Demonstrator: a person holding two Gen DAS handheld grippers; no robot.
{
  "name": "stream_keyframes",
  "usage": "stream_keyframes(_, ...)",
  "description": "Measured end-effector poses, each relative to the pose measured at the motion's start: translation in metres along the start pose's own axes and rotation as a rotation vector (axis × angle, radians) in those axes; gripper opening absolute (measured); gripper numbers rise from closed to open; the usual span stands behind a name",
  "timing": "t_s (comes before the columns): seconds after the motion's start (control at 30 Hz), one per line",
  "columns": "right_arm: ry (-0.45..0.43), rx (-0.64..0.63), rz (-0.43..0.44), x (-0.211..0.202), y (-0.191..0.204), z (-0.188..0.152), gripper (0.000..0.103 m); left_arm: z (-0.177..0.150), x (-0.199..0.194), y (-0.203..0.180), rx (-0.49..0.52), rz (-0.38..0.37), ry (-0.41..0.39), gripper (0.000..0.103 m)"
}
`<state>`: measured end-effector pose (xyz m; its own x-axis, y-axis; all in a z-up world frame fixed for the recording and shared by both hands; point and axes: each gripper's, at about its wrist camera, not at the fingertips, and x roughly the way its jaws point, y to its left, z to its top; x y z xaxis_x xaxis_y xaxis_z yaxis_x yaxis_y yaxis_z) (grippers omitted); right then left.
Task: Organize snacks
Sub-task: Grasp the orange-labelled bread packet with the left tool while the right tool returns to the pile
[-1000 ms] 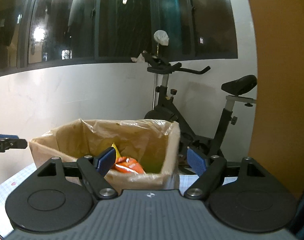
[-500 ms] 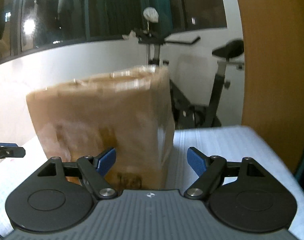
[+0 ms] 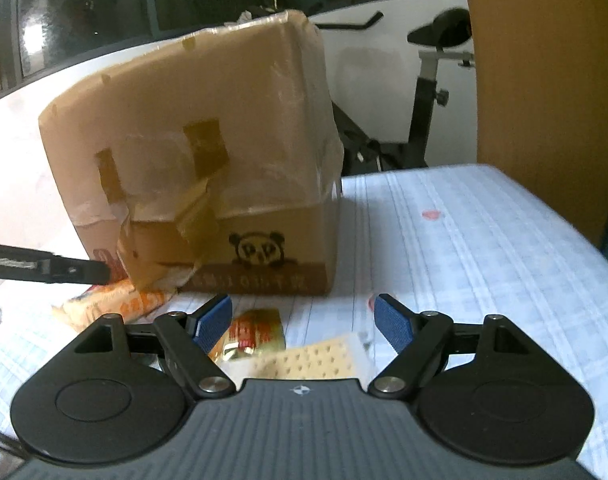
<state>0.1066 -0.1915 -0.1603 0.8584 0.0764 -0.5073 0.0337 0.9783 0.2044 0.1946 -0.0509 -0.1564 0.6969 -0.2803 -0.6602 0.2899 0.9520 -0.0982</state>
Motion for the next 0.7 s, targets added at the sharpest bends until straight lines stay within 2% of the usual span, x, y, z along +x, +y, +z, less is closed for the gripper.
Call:
stream_keyframes(0.23, 0.062, 0.041, 0.017, -0.002, -0.001, -0.011, 0.081, -0.008, 0.020, 0.000, 0.021, 0.006, 0.052, 0.052)
stream_keyframes(0.3, 0.069, 0.042, 0.016, -0.002, 0.000, -0.013, 0.081, -0.010, 0.020, -0.002, 0.040, 0.001, 0.057, 0.045)
stream_keyframes(0.4, 0.072, 0.028, 0.021, -0.002, 0.005, -0.013, 0.081, -0.010, 0.016, 0.002, 0.051, -0.001, 0.038, 0.041)
stream_keyframes(0.53, 0.067, -0.019, 0.038, -0.001, 0.015, -0.012, 0.081, -0.010, -0.002, 0.008, 0.061, -0.005, 0.000, 0.040)
stream_keyframes(0.7, 0.075, -0.086, 0.080, 0.004, 0.032, -0.012, 0.081, -0.015, -0.034, 0.020, 0.024, -0.006, -0.062, 0.040)
